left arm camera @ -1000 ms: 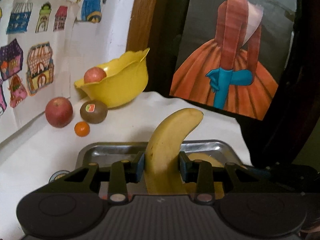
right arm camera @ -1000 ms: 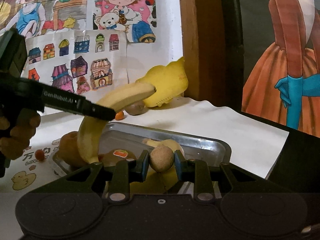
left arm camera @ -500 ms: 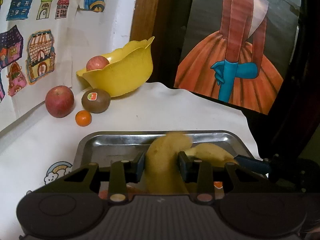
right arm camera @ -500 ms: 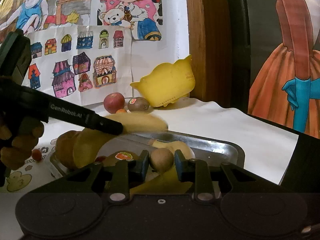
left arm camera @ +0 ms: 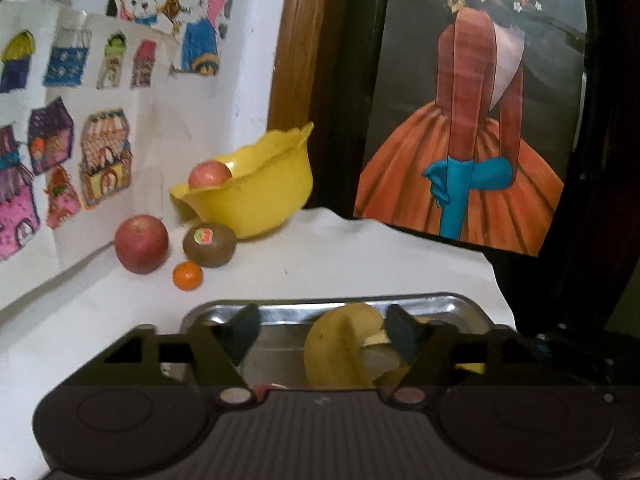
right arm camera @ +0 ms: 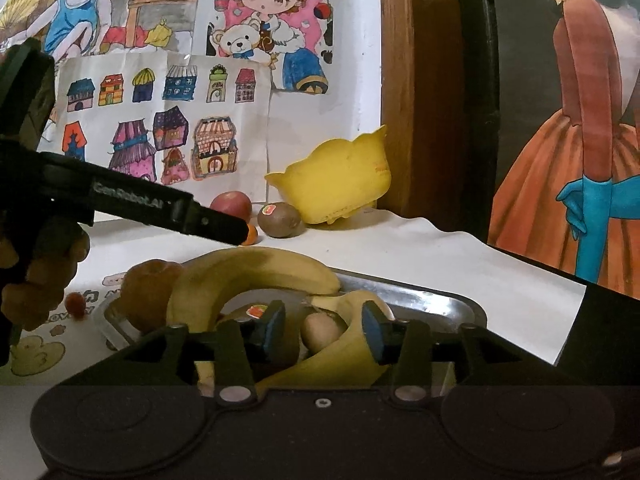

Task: Organize fruits
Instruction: 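Open the left tool releasing the banana while the right tool releases the kiwi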

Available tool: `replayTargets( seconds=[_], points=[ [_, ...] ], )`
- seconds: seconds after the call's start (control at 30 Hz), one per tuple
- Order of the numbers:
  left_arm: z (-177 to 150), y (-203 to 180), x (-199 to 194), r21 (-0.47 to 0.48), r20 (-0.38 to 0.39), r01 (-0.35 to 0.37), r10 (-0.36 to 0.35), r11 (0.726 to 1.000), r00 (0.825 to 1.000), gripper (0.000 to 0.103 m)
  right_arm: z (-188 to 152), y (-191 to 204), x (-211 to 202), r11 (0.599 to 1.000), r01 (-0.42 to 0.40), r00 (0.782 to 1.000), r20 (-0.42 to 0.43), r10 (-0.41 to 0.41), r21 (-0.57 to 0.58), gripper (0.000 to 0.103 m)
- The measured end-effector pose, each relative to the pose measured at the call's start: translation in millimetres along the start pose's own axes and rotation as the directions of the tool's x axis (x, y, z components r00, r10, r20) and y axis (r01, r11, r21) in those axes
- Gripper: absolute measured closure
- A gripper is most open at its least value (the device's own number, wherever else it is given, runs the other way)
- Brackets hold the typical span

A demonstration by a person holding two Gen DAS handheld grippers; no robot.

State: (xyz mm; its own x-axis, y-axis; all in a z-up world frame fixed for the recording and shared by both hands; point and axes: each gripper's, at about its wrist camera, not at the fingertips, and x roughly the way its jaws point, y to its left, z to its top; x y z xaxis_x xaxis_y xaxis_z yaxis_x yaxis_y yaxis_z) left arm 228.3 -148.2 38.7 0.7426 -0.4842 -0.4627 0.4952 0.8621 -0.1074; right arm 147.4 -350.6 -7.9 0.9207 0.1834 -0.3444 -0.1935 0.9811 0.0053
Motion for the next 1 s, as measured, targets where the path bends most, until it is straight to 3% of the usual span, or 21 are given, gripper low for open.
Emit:
replayTargets(
  seconds=[0.17, 0.43, 0.77, 1.0],
  points=[
    [2.5, 8.1, -24.1, -0.011, 0.063, -0.010, 0.011, 1.000, 0.998, 0.004, 3.3, 15.7, -16.3, 1.000, 0.007, 0.999, 0.033, -0.006, -0.028, 0.031],
    [0.7, 28.4, -73.2, -0.030, 0.136, -0.053, 0.056, 0.998, 0.989, 0.000, 8.5, 49.6, -48.2, 0.997, 0.007, 0.996, 0.094, 0.000, -0.076, 0.005],
    [-23.9, 76.5, -140.4, -0.092, 0.140, -0.149, 0.161, 0.984, 0.977, 0.000, 13.3, 102.4, -92.7, 0.996, -0.019, 0.987, 0.154, 0.032, -0.082, 0.001],
    [-51.8, 104.7, -169.9, -0.099, 0.086, -0.202, 0.211, 0.974, 0.974, 0.000, 3.8, 137.8, -108.9, 0.996, -0.044, 0.992, 0.117, 0.054, -0.082, 0.001]
  ],
)
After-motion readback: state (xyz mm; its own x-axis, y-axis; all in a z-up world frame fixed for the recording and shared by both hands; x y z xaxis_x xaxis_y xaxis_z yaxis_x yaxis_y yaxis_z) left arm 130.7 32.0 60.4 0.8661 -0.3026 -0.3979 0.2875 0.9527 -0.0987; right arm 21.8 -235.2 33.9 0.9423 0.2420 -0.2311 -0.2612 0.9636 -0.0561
